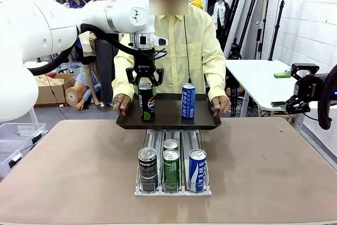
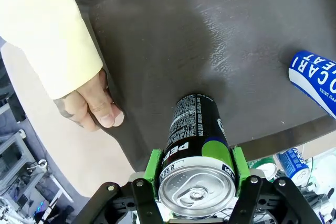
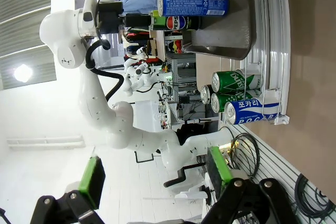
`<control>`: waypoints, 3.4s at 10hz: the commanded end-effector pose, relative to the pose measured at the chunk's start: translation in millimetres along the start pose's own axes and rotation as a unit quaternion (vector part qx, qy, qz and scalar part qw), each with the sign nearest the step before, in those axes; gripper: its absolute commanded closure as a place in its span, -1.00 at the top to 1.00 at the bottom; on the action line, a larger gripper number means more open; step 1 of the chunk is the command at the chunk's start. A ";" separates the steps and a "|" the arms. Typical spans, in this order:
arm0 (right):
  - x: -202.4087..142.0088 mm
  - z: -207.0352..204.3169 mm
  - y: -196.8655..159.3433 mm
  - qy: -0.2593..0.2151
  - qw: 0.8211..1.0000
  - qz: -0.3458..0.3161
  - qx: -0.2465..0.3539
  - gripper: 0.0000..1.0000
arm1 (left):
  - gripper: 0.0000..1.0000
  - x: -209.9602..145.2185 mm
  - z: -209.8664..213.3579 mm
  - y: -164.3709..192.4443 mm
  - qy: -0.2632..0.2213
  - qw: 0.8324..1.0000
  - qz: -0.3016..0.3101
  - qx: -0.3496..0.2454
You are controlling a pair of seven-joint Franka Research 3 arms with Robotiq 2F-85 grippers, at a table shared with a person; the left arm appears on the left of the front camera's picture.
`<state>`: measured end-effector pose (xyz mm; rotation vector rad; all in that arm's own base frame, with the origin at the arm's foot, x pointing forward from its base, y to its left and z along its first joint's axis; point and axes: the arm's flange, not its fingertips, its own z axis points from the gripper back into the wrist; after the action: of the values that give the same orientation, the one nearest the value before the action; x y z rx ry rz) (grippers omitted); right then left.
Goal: Retrieve and hand over the desired beverage to the person.
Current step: Place the picked can on the Handle tray extended by the person.
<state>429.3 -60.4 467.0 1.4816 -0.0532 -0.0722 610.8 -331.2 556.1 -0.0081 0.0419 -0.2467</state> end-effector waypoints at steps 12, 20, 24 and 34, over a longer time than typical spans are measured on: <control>0.0 -1.2 0.4 -0.003 1.000 -0.001 -0.005 1.00 | 1.00 5.0 25.0 -2.9 -0.008 1.000 0.011 0.010; 0.0 -1.2 0.4 -0.003 1.000 -0.001 -0.005 1.00 | 1.00 -22.2 72.5 1.4 -0.057 0.998 0.000 -0.012; 0.0 -1.2 0.4 -0.003 1.000 -0.001 -0.005 1.00 | 1.00 -22.2 72.5 1.4 -0.057 0.998 0.000 -0.012; 0.0 -1.2 0.4 -0.003 1.000 -0.001 -0.005 1.00 | 1.00 -20.3 90.8 -12.2 -0.069 0.996 -0.012 -0.057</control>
<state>429.3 -60.4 467.0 1.4816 -0.0532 -0.0722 591.2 -328.6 630.9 -0.0688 -0.0665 -0.2535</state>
